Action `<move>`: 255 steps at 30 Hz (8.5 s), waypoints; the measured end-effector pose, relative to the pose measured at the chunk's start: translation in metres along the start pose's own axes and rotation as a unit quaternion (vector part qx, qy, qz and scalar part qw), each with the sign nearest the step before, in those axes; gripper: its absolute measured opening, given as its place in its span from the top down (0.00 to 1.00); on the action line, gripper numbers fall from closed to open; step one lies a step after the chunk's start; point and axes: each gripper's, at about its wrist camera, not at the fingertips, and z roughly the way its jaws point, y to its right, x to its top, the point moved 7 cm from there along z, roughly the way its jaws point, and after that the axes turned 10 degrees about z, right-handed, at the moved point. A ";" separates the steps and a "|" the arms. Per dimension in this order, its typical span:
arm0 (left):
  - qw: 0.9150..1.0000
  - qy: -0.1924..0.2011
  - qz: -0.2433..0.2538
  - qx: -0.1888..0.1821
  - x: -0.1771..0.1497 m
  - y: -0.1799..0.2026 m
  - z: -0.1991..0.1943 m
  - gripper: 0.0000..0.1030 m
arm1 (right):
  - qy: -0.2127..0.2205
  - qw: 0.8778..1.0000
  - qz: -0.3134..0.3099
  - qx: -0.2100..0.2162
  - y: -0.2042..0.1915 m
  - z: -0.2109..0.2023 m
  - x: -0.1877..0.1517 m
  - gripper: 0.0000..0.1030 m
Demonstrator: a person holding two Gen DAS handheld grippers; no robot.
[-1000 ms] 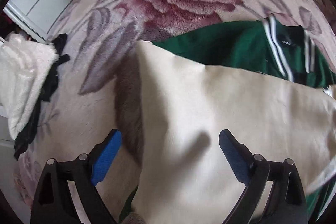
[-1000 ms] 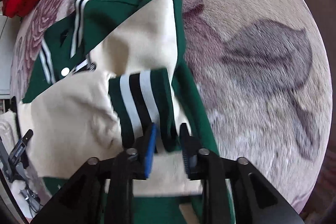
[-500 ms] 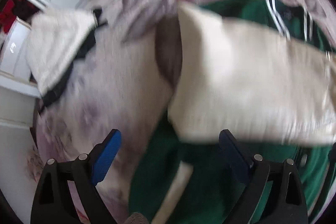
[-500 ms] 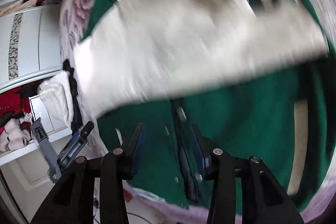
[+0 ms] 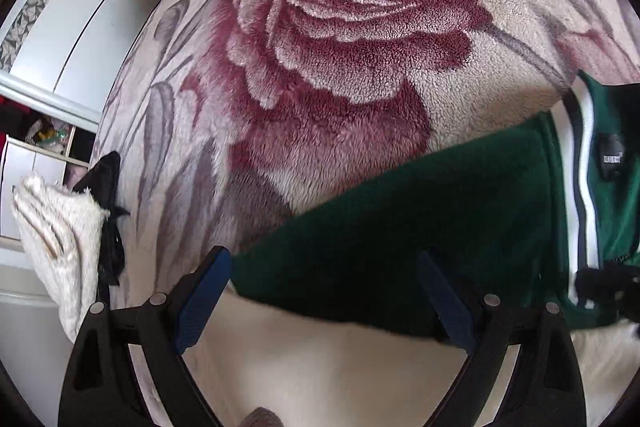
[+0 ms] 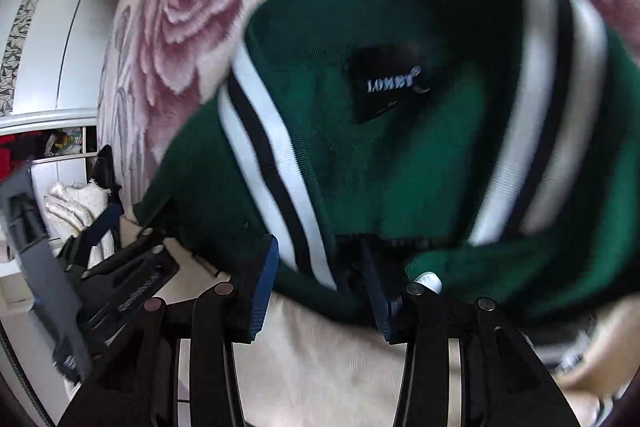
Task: Fold large clothes
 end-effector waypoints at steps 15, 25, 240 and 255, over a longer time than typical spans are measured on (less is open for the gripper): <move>0.999 0.043 -0.017 0.000 0.026 -0.014 -0.027 0.07 | 0.145 0.988 0.003 -0.056 -0.024 -0.044 0.054 0.98; 0.998 0.059 0.022 0.003 0.011 0.023 -0.037 0.07 | 0.120 0.988 0.067 -0.072 0.047 -0.108 0.013 0.50; 0.979 0.044 0.167 0.106 -0.367 0.361 -0.253 0.86 | 0.026 0.989 0.090 0.113 0.727 -0.540 -0.312 0.23; 0.987 0.054 0.136 0.068 -0.359 0.324 -0.244 0.86 | -0.016 0.991 0.040 0.126 0.563 -0.449 -0.185 0.67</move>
